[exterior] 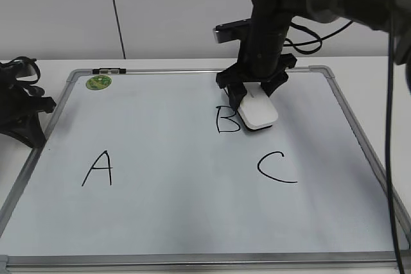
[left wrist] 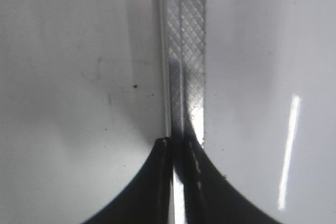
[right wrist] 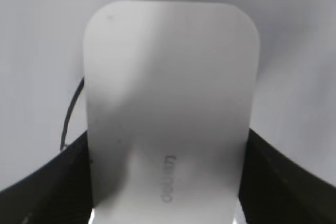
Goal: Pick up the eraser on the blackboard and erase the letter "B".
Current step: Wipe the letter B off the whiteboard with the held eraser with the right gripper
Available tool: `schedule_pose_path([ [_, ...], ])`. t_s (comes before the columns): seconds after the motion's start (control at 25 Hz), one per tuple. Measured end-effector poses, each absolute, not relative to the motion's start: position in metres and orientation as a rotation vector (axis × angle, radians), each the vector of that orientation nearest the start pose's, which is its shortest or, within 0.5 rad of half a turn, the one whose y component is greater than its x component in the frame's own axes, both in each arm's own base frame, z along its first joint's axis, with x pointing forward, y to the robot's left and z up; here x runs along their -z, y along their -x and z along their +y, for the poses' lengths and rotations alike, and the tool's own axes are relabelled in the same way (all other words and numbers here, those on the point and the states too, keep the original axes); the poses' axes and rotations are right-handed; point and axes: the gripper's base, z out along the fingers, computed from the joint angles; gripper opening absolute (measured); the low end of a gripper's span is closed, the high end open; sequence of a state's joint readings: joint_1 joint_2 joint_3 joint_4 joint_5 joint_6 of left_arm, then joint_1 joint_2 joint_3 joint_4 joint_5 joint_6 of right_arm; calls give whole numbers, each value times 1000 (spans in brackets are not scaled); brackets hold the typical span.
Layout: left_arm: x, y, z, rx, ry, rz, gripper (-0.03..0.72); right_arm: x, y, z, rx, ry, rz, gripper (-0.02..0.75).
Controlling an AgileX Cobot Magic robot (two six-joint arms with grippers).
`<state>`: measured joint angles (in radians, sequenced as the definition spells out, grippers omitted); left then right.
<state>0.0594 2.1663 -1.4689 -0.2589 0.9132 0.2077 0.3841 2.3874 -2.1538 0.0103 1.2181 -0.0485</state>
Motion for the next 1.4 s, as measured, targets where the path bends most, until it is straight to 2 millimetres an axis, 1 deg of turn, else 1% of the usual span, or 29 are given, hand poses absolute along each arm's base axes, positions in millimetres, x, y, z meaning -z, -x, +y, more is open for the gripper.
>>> schedule_pose_path([
  [0.12,-121,-414,6,307,9,3052,25,-172,-476,196,-104,627,2857,536],
  [0.28,-121,-414,6,307,9,3052,25,-157,-479,198,-114,634,2880,536],
  [0.72,-120,-415,6,306,9,3050,26,-151,-480,200,-138,657,2890,535],
  [0.88,-120,-415,6,306,9,3050,25,-150,-478,206,-119,685,2886,535],
  [1.0,-120,-415,6,307,12,3050,26,-150,-474,216,-92,736,2869,535],
  [1.4,-120,-415,7,310,16,3049,25,-148,-446,271,-94,949,2793,535],
])
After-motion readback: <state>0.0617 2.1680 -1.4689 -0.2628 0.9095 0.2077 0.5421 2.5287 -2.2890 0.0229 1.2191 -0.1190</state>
